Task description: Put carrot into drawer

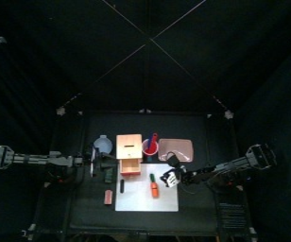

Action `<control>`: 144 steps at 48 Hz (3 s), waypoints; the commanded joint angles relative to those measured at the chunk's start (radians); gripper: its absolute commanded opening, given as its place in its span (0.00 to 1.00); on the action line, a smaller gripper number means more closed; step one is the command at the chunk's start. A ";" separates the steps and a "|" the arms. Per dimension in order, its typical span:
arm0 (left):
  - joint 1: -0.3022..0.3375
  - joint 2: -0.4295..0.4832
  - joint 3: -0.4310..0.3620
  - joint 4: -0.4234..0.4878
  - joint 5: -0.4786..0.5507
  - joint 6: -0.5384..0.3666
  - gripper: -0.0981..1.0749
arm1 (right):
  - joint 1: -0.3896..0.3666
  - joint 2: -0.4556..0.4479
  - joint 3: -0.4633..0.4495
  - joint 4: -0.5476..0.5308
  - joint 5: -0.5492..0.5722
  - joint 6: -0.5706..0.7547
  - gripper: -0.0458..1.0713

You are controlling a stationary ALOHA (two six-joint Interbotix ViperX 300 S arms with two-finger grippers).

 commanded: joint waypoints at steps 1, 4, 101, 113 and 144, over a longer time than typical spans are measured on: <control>0.003 0.002 -0.029 0.015 -0.008 0.003 0.77 | 0.002 -0.005 -0.012 0.066 -0.005 0.000 0.85; 0.003 0.003 -0.029 0.021 -0.008 0.003 0.77 | 0.000 0.006 -0.015 0.097 -0.005 -0.002 0.93; 0.029 0.002 -0.003 0.023 -0.008 0.000 0.77 | -0.169 0.310 -0.451 -0.181 -0.060 -0.003 0.62; 0.029 0.002 0.008 0.012 -0.009 0.002 0.77 | -0.242 0.405 -0.488 -0.259 -0.160 -0.003 0.62; 0.029 0.000 0.011 0.012 -0.008 0.000 0.77 | -0.249 0.448 -0.474 -0.388 -0.201 -0.003 0.75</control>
